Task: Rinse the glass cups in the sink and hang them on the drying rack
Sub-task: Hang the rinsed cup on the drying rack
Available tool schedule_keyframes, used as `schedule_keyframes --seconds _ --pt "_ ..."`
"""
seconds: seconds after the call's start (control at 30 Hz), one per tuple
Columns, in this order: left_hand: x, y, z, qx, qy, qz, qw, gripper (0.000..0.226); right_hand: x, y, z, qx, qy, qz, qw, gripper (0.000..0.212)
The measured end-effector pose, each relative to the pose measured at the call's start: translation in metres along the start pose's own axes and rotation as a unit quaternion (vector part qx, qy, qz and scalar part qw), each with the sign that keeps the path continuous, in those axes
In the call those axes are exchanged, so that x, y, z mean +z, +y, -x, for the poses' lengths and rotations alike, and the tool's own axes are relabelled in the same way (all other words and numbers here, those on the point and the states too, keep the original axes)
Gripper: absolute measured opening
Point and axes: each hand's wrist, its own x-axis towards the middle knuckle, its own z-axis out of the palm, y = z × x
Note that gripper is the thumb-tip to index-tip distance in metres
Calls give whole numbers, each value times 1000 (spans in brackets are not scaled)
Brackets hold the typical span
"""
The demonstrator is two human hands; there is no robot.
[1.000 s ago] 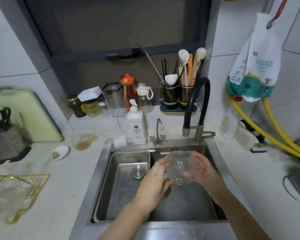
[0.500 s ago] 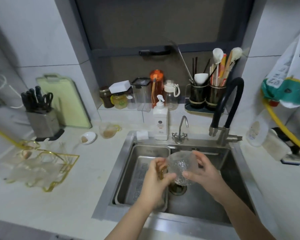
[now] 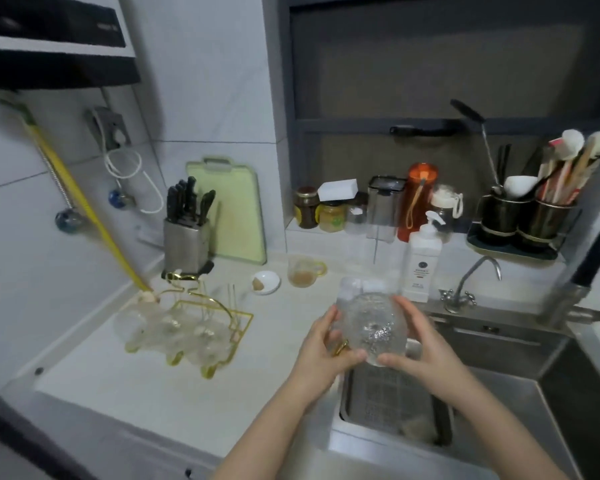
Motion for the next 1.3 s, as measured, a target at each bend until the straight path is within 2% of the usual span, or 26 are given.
schedule_keyframes --seconds 0.13,0.23,0.4,0.57,0.67,0.73,0.83,0.93,1.03,1.17,1.3 --pt "-67 0 15 9 21 -32 999 81 66 -28 -13 -18 -10 -23 1000 96" --pt "-114 0 32 -1 33 -25 999 75 110 -40 -25 -42 -31 -5 999 92" --pt "-175 4 45 -5 70 -22 997 71 168 -64 -50 -53 -71 -39 995 89" --pt "-206 11 36 -16 127 -40 991 97 200 -78 -82 -67 -86 -9 994 96" --pt "-209 13 24 -11 155 -80 985 101 211 -83 -101 -65 -85 6 994 107" --pt "-211 14 14 -8 163 -102 981 93 215 -82 -114 -61 -71 17 996 122" --pt "-218 16 -4 -7 149 -94 984 70 219 -75 -132 -52 -47 -4 998 130" --pt "-229 21 -27 -26 150 -95 984 52 223 -65 -148 -23 -18 -79 996 108" --pt "-247 20 -56 -59 252 -82 962 54 228 -55 -163 4 12 -149 989 94" --pt "-282 17 -97 -121 403 -119 899 57 229 -46 -177 34 15 -175 984 107" --pt "-308 8 -133 -182 432 -160 869 73 224 -42 -186 44 5 -157 987 118"
